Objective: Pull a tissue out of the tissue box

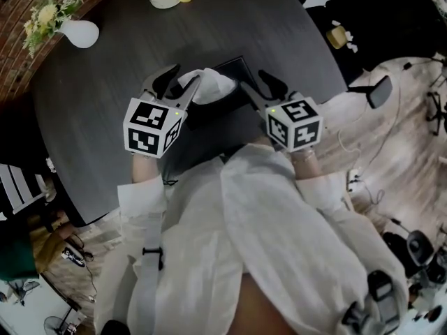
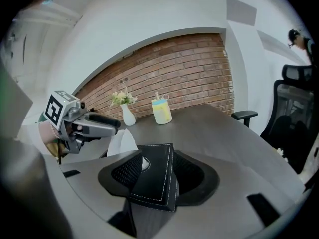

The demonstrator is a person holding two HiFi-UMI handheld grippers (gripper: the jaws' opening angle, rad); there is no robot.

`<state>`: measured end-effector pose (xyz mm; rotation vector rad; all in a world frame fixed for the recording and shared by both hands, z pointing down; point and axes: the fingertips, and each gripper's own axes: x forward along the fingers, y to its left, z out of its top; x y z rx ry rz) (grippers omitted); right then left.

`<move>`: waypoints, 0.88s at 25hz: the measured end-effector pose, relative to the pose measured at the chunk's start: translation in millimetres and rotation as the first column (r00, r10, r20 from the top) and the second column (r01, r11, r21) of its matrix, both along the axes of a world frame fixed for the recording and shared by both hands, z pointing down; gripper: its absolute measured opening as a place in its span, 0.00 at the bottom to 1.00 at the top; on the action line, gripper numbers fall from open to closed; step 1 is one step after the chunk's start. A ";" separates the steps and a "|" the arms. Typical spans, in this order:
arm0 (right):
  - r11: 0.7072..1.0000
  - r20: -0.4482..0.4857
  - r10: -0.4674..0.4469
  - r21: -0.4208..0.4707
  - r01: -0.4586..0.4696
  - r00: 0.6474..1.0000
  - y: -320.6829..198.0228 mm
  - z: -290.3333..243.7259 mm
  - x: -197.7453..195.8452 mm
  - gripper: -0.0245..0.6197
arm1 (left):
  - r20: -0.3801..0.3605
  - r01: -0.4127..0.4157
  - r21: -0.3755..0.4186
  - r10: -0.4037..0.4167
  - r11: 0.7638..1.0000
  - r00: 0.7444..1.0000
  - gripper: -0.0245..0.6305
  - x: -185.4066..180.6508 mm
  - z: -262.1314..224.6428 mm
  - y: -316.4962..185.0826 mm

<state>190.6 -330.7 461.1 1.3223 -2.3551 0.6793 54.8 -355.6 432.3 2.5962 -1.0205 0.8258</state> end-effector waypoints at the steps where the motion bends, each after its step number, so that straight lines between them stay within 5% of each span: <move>1: 1.000 -0.002 -0.009 -0.008 0.009 1.000 0.2 2.5 0.5 0.31 | 0.025 -0.029 0.011 0.029 1.000 0.999 0.31 3.5 0.2 -0.6; 5: 0.998 -0.002 -0.041 -0.048 0.041 0.999 2.3 12.6 0.7 0.31 | 0.084 -0.115 0.007 0.114 0.993 0.990 0.31 17.0 5.3 -2.7; 17: 0.991 0.005 -0.089 -0.100 0.089 0.996 0.6 31.3 -4.2 0.31 | 0.076 -0.146 -0.046 0.149 0.988 0.986 0.30 37.1 19.7 -5.2; 22: 0.991 -0.004 -0.094 -0.094 0.093 0.996 0.7 31.9 -3.6 0.31 | 0.074 -0.155 -0.033 0.157 0.987 0.985 0.11 44.5 19.9 -4.8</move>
